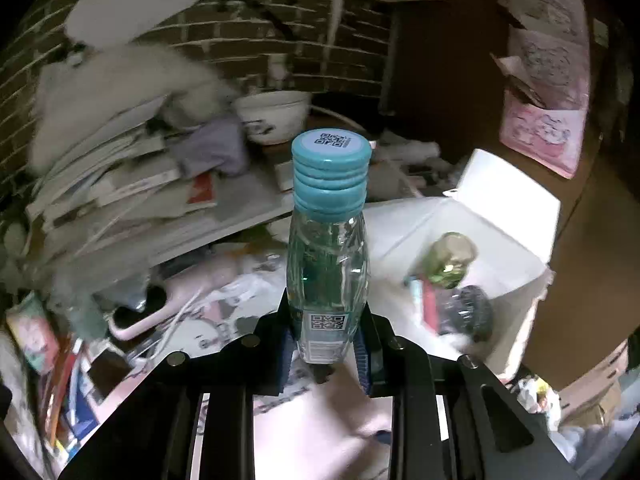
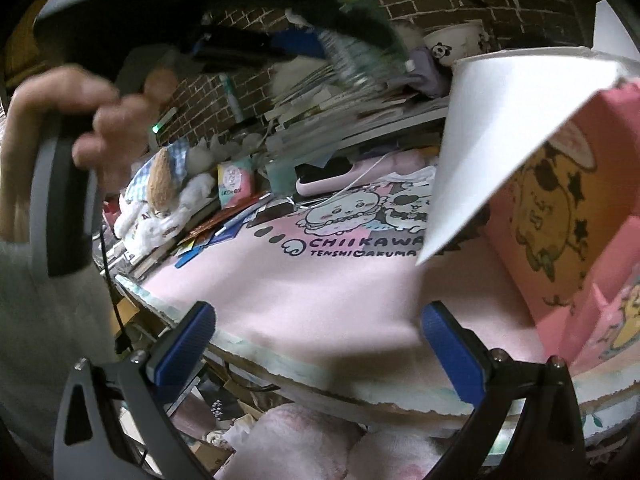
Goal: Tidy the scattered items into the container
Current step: 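Carry the water bottle into the white box with the left tool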
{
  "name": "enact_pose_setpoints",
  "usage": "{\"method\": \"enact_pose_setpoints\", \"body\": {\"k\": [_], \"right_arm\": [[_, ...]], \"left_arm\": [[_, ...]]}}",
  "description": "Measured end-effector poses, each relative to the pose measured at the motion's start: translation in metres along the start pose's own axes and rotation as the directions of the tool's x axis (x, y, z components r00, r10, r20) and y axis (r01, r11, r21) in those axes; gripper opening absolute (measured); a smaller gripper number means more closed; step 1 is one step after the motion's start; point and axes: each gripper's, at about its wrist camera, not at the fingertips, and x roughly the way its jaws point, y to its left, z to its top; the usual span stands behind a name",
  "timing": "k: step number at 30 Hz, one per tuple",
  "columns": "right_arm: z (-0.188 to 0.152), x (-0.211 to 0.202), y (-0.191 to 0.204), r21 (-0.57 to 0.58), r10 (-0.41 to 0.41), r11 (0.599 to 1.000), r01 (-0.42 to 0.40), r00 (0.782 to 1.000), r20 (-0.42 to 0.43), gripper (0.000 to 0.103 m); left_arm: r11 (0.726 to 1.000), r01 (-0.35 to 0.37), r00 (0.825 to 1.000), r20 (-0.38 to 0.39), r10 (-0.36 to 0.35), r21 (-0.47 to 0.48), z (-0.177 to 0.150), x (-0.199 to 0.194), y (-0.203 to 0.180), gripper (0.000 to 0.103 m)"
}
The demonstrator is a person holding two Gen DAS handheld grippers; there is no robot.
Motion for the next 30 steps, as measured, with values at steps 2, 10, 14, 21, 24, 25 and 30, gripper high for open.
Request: {"method": "enact_pose_setpoints", "body": {"k": [2, 10, 14, 21, 24, 25, 30], "right_arm": [[-0.001, -0.004, -0.001, 0.003, 0.004, 1.000, -0.004, 1.000, 0.005, 0.103], [-0.004, -0.020, -0.010, 0.040, 0.026, 0.999, -0.026, 1.000, 0.018, 0.103], [-0.008, -0.022, -0.010, 0.036, 0.031, 0.999, -0.031, 0.999, 0.017, 0.103], [-0.010, -0.025, -0.013, 0.055, 0.044, 0.997, -0.045, 0.999, 0.021, 0.103], [-0.011, -0.025, -0.015, 0.061, 0.048, 0.997, -0.049, 0.999, 0.018, 0.103], [-0.011, -0.025, -0.015, 0.062, 0.049, 0.997, -0.050, 0.999, 0.018, 0.103], [-0.012, -0.025, -0.020, 0.078, 0.055, 0.995, -0.056, 0.998, 0.015, 0.103]], "left_arm": [[1.000, 0.010, 1.000, -0.006, -0.010, 0.027, 0.005, 0.001, -0.013, 0.020], [0.988, 0.131, 0.990, -0.062, -0.127, 0.077, 0.018, 0.013, -0.056, 0.020], [0.975, 0.205, 0.972, -0.128, -0.194, 0.079, 0.017, 0.026, -0.073, 0.020], [0.951, 0.307, 0.922, -0.260, -0.286, 0.044, 0.015, 0.056, -0.086, 0.020], [0.941, 0.337, 0.895, -0.317, -0.315, 0.016, 0.014, 0.072, -0.087, 0.020], [0.944, 0.331, 0.893, -0.331, -0.306, 0.019, 0.013, 0.076, -0.088, 0.020], [0.950, 0.312, 0.895, -0.342, -0.286, 0.024, 0.014, 0.075, -0.088, 0.020]]}}
